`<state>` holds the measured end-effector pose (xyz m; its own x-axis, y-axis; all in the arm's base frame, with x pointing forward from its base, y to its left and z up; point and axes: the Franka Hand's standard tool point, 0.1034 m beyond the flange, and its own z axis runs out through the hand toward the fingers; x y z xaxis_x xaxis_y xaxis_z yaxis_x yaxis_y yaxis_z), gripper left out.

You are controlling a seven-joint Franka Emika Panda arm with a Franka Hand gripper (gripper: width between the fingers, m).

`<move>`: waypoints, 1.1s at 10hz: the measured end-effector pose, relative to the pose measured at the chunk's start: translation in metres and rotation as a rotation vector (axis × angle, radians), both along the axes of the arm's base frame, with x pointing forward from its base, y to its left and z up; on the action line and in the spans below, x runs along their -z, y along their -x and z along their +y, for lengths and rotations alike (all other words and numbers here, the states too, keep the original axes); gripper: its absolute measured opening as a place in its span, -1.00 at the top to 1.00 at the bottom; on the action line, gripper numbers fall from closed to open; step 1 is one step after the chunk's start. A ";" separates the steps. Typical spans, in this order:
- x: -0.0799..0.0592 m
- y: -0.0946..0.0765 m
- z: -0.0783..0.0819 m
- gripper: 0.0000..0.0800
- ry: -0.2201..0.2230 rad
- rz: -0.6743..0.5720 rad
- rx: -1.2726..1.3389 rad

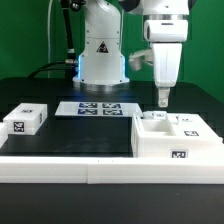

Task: Assemble cabinet

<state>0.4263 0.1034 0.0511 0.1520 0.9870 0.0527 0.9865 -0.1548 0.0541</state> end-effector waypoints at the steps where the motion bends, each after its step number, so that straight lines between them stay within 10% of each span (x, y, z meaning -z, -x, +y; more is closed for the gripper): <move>1: 0.005 0.001 0.001 -0.99 -0.009 -0.005 0.001; 11: 0.035 0.016 -0.007 -0.78 -0.019 0.051 0.023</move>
Offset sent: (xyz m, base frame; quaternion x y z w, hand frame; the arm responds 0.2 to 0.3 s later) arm -0.0041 -0.0045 -0.0139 0.0039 0.0096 -0.0036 0.9999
